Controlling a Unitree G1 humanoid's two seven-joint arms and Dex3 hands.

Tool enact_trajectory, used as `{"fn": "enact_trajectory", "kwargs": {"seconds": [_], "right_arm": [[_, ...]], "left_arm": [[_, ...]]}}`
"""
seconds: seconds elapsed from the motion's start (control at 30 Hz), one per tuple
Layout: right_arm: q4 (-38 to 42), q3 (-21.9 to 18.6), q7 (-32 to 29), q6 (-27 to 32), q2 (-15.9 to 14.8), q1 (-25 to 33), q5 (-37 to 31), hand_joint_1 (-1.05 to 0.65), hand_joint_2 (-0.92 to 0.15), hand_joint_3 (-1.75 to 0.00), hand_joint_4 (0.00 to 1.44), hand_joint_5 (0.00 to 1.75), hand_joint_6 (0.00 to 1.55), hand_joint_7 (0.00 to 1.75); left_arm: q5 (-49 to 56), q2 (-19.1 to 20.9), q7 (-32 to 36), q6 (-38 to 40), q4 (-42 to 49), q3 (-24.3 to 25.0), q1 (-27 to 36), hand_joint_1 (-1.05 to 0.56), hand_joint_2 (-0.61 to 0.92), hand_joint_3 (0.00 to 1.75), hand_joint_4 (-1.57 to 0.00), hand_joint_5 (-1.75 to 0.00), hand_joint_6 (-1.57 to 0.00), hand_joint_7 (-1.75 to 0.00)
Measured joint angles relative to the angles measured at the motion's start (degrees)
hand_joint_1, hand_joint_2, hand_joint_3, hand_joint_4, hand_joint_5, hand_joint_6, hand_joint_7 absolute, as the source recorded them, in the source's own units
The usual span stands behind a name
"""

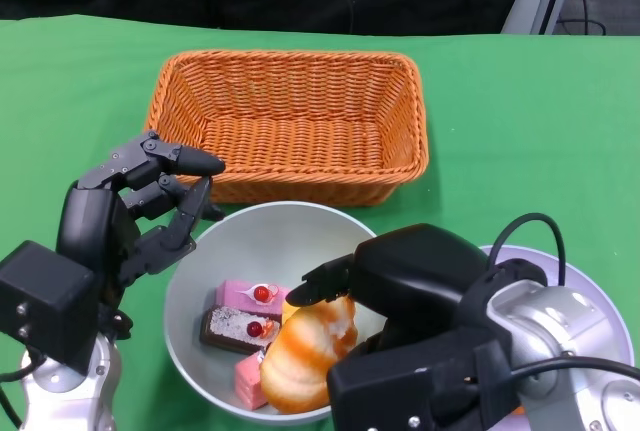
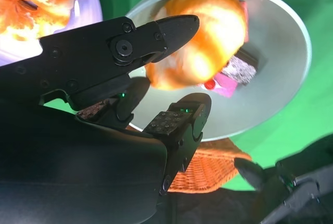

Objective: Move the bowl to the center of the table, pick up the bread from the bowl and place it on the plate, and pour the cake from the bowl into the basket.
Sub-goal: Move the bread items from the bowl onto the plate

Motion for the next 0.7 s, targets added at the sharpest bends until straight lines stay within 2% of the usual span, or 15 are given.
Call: {"fn": "enact_trajectory", "kwargs": {"seconds": [0.2,0.47,0.7], "right_arm": [[3.13,2.11,-0.46,0.01,0.11,-1.56,-0.85,-0.80,-0.91,-0.02,0.75,0.00,0.58,0.01],[8.18,5.79,-7.80,-1.73,1.49,-1.60,-3.32,-0.77,-0.92,-0.01,0.74,0.00,0.56,0.00],[9.92,8.32,-7.53,-0.94,2.56,-2.91,-5.98,-0.74,-0.90,0.00,0.71,0.01,0.51,0.01]], "left_arm": [[0.30,-0.22,0.16,0.04,-0.97,-0.01,0.22,-0.29,0.71,0.72,-0.75,-1.39,-0.81,-1.09],[0.66,-0.34,0.45,-0.13,-1.01,-0.03,0.28,-0.30,0.69,0.77,-0.76,-1.43,-0.80,-1.12],[0.80,-0.74,0.48,0.04,-1.54,-0.20,0.60,-0.31,0.69,0.75,-0.74,-1.41,-0.79,-1.12]]}}
